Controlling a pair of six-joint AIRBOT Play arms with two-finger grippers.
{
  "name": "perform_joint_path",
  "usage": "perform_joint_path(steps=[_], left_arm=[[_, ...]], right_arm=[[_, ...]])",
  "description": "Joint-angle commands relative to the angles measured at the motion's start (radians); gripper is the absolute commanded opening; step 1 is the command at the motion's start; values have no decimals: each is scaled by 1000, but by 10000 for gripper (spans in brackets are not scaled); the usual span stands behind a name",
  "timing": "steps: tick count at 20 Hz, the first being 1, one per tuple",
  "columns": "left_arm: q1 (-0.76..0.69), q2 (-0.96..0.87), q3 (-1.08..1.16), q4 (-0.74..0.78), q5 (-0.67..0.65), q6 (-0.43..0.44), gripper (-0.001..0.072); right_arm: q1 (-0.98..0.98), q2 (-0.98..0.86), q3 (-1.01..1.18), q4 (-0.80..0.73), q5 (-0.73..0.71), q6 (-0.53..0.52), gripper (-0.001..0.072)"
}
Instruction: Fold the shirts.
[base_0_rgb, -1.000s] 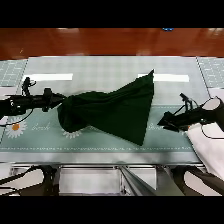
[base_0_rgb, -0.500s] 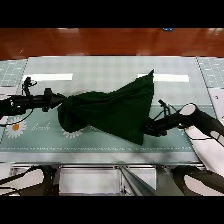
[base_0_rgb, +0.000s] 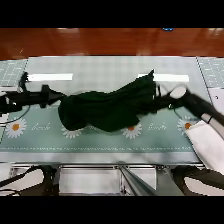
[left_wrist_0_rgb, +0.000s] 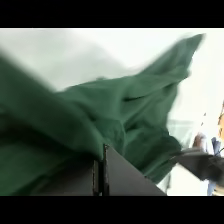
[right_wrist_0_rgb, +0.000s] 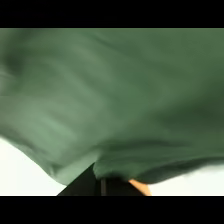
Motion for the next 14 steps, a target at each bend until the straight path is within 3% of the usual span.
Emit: perform_joint_path(steps=[1, 8, 14], left_arm=[[32, 106, 171, -3, -76, -81, 24], [30, 304, 766, 2, -90, -190, 23], [30, 436, 1137, 231, -43, -303, 24]], right_arm=[[-50, 50, 358, -236, 141, 106, 21], [-109, 138, 1116, -374, 375, 144, 21], [-109, 396, 1180, -406, 379, 86, 21]])
